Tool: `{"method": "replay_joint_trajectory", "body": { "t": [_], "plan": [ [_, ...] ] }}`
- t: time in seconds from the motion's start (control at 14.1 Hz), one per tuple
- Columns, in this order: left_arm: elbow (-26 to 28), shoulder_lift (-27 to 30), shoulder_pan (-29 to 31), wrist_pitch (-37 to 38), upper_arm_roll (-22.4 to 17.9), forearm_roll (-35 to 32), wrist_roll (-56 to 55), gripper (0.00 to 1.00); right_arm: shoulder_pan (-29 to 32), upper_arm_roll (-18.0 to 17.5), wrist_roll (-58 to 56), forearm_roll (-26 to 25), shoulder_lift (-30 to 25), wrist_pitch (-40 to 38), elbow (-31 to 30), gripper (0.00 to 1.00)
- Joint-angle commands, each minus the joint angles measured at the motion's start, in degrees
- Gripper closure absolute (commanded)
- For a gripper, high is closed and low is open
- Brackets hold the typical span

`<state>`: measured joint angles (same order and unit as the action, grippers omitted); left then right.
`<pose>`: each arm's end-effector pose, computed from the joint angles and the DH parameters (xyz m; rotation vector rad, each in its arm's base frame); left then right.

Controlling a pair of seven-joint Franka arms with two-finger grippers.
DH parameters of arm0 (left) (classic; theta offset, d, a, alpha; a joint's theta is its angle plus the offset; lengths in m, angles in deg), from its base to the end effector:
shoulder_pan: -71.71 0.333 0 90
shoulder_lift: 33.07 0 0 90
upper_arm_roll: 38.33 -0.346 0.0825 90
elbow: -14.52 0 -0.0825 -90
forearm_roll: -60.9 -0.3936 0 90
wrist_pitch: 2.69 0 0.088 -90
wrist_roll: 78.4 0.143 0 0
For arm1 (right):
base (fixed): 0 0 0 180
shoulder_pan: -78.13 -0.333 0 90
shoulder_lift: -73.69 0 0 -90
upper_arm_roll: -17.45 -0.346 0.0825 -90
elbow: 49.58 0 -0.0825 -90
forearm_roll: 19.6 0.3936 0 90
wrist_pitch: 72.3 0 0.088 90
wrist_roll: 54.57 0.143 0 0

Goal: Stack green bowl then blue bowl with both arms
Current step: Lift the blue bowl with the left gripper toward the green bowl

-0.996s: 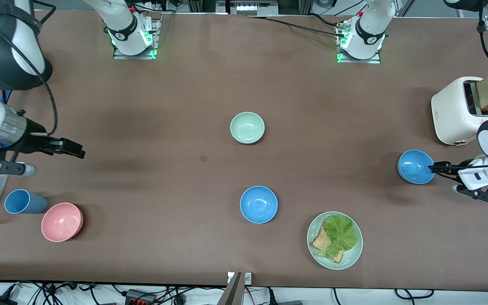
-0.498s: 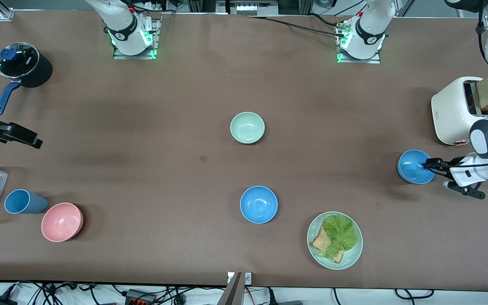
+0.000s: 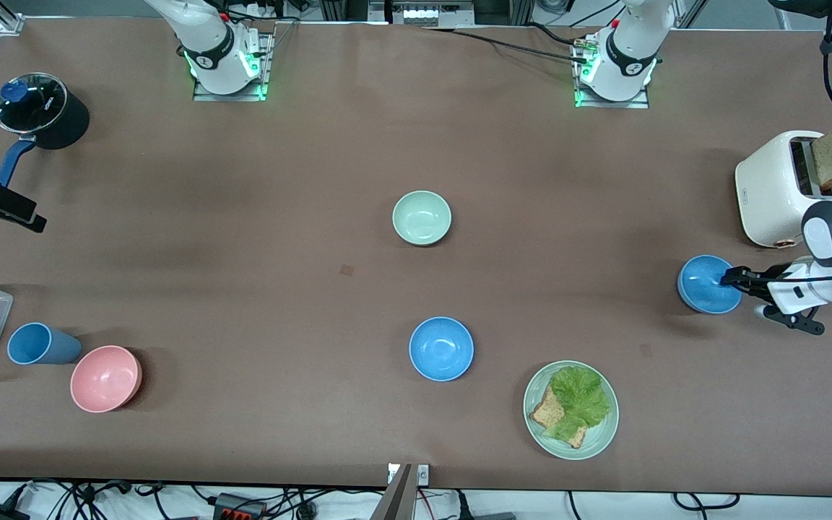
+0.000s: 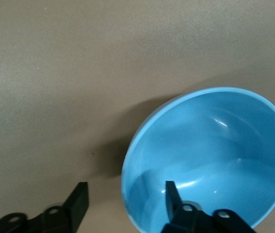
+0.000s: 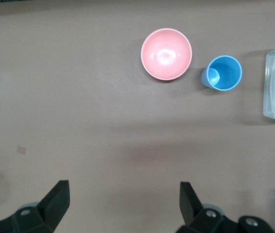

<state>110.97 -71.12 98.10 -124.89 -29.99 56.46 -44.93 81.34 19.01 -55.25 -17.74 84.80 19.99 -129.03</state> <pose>0.6360 0.2208 0.1828 2.9796 -0.4443 -0.2606 0.6326 -0.0465 0.5951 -3.1135 0.1115 -0.0491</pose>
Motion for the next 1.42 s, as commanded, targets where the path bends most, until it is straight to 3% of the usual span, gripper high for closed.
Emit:
{"method": "replay_joint_trajectory", "body": {
  "t": [0.0, 0.28, 0.57, 1.14, 1.35],
  "plan": [
    [1.7, 1.4, 0.8, -0.8, 0.7, 0.9, 1.6, 0.63, 0.2, -0.6, -0.8, -1.9, -4.6, 0.3, -6.0, 0.00],
    [1.7, 1.4, 0.8, -0.8, 0.7, 1.0, 1.7, 0.84, 0.1, -1.1, -0.7, -2.7, -12.9, 7.5, -19.6, 0.00],
    [1.6, 1.5, 0.9, 0.0, 1.1, 3.5, 1.6, 0.99, 0.1, -1.2, -1.1, -2.7, -13.8, 8.7, -21.8, 0.00],
    [0.2, 5.5, 0.8, 8.5, 4.5, 7.4, 1.2, 0.99, -0.2, -1.3, -1.8, -2.4, -13.4, 7.9, -20.3, 0.00],
    [-3.4, 6.8, 0.7, 16.6, 7.6, 7.8, -2.2, 0.99, -0.3, -1.3, -1.3, -1.9, -13.5, 7.6, -20.3, 0.00]
  ]
}}
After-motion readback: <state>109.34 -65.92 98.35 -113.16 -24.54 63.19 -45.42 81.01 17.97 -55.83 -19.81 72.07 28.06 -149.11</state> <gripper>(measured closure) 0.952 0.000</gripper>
